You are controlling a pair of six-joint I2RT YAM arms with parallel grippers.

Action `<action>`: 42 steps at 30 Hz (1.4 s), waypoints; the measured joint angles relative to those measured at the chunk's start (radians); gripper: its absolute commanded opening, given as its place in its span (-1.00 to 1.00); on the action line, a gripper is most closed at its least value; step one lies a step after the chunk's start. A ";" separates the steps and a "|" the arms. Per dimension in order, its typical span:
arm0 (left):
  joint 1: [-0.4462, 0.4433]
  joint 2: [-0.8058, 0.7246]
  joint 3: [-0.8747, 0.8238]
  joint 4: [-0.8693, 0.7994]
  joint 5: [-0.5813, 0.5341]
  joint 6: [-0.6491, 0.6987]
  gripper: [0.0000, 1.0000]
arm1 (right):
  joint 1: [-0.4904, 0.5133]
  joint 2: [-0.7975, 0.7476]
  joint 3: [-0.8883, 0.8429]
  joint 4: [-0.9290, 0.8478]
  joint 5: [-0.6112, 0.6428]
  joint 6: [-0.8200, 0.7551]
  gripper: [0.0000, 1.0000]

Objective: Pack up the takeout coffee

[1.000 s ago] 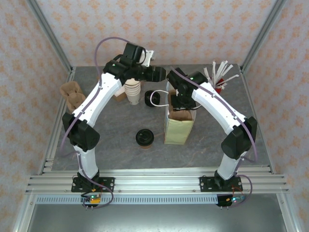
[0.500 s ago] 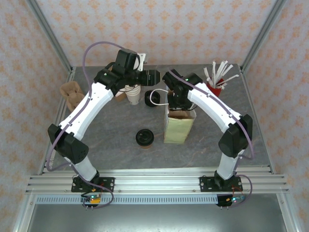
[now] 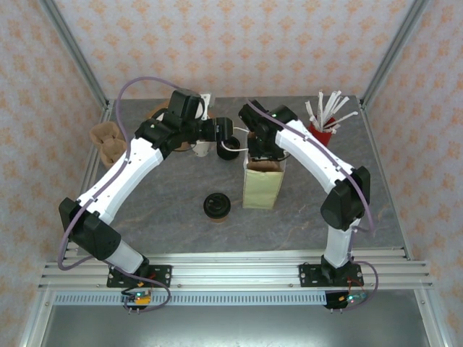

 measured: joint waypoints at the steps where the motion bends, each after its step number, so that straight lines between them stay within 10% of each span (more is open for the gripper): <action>1: 0.000 0.000 -0.006 0.005 0.010 -0.004 0.47 | 0.002 0.000 0.018 -0.005 0.006 -0.003 -0.40; 42: 0.000 -0.061 -0.149 0.019 0.024 -0.031 0.35 | -0.032 0.043 -0.238 0.233 -0.033 0.009 -0.31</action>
